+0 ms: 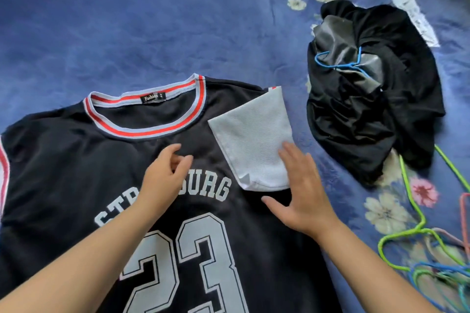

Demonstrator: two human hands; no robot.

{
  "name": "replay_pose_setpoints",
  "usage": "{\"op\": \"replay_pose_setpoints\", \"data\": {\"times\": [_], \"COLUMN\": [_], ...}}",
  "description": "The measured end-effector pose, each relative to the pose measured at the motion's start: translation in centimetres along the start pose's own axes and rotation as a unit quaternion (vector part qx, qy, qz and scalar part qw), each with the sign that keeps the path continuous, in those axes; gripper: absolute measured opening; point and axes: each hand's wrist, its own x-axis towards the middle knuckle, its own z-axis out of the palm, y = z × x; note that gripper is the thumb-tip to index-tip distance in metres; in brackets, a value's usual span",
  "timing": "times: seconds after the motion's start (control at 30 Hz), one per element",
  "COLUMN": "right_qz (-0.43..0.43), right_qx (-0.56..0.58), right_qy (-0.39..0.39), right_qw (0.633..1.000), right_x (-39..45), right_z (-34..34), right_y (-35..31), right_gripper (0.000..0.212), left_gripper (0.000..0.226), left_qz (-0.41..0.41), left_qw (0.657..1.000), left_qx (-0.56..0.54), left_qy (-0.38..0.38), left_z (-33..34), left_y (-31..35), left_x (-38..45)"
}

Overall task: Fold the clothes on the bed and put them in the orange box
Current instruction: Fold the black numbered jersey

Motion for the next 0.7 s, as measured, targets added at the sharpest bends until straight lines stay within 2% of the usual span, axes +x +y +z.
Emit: {"op": "replay_pose_setpoints", "data": {"times": [0.07,0.1,0.13,0.2,0.27,0.33,0.4,0.47,0.57,0.63,0.67,0.7], "right_qz": [0.122,0.174,0.207,0.254,0.281,0.223,0.163,0.113,0.053,-0.032,-0.067,-0.091], "right_qx": [-0.005,0.006,0.022,0.06,0.06,-0.032,-0.127,-0.194,-0.235,-0.205,-0.186,-0.173], "right_qy": [-0.036,-0.062,-0.061,-0.017,0.041,0.125,0.146,0.156,0.173,0.169,0.156,0.142], "right_qw": [0.992,0.983,0.976,0.965,0.957,0.966,0.968,0.962,0.955,0.963,0.968,0.97], "right_x": [-0.5,-0.5,-0.6,0.0,0.5,0.6,0.3,-0.3,-1.1,-1.4,-1.6,-1.6], "right_z": [-0.1,-0.1,0.3,1.1,1.7,1.8,1.9,2.9,4.2,4.3,4.3,4.3], "right_y": [1.2,1.6,2.1,2.7,2.2,2.5,2.6,3.3,3.7,4.0,4.2,4.3], "right_gripper": [0.091,0.087,0.076,0.039,0.017,0.015,0.027,0.046,0.068,0.067,0.064,0.06], "left_gripper": [0.061,0.068,0.072,0.069,0.049,0.016,0.006,0.014,0.031,0.044,0.045,0.042], "left_qz": [-0.041,-0.062,-0.078,-0.117,-0.136,-0.097,-0.041,0.001,0.003,0.026,0.076,0.159], "left_qw": [0.998,0.996,0.995,0.989,0.985,0.985,0.99,0.999,0.99,0.978,0.969,0.957], "left_qx": [-0.028,-0.028,-0.031,-0.071,-0.106,-0.14,-0.127,-0.016,0.138,0.2,0.224,0.232], "left_qy": [-0.036,-0.05,-0.06,-0.055,-0.028,0.018,0.052,0.038,0.013,0.05,0.069,0.076], "left_z": [1.6,2.4,3.2,5.3,6.7,6.9,6.0,5.2,5.3,5.7,6.0,6.3], "left_y": [2.0,3.0,4.0,5.6,6.7,7.2,7.3,6.6,6.2,7.2,7.5,7.5], "left_x": [1.9,2.9,3.8,5.9,7.2,7.8,8.2,8.4,8.5,7.9,7.4,6.9]}}
